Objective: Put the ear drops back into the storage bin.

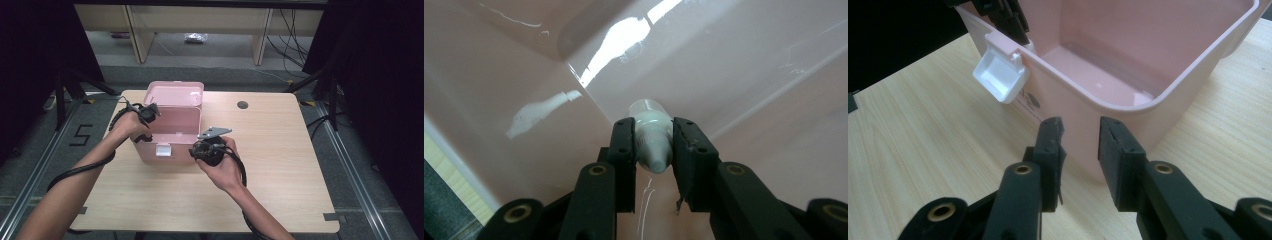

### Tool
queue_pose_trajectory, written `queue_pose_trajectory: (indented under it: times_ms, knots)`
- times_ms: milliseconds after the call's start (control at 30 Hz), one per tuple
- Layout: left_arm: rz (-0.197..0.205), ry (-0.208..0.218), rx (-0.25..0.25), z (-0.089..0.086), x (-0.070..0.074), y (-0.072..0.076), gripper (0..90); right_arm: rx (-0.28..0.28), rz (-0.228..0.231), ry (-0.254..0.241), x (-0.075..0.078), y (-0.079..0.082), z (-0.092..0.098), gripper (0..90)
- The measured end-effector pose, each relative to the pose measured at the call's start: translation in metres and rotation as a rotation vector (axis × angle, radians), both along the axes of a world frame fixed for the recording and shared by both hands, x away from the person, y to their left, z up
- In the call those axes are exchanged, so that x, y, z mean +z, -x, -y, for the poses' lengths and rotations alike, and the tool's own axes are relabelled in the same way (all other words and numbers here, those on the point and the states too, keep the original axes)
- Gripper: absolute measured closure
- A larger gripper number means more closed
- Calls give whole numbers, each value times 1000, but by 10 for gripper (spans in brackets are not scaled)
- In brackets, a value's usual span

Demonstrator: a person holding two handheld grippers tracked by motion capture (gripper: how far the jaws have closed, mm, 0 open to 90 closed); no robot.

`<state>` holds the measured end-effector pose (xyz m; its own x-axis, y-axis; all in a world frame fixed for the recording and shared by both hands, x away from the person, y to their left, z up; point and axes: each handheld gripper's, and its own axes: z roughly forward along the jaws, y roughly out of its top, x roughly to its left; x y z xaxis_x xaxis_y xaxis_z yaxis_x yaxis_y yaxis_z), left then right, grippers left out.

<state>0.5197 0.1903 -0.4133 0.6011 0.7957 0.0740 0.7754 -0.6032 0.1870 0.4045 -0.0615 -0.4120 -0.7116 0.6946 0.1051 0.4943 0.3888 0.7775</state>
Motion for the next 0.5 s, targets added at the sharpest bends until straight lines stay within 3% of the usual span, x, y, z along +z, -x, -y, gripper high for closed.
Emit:
queue_pose_trajectory:
  times_ms: [500]
  knots:
    - [-17,-9,0,1,-1,-2,709,-7,-9,-8,1,1,0,705]
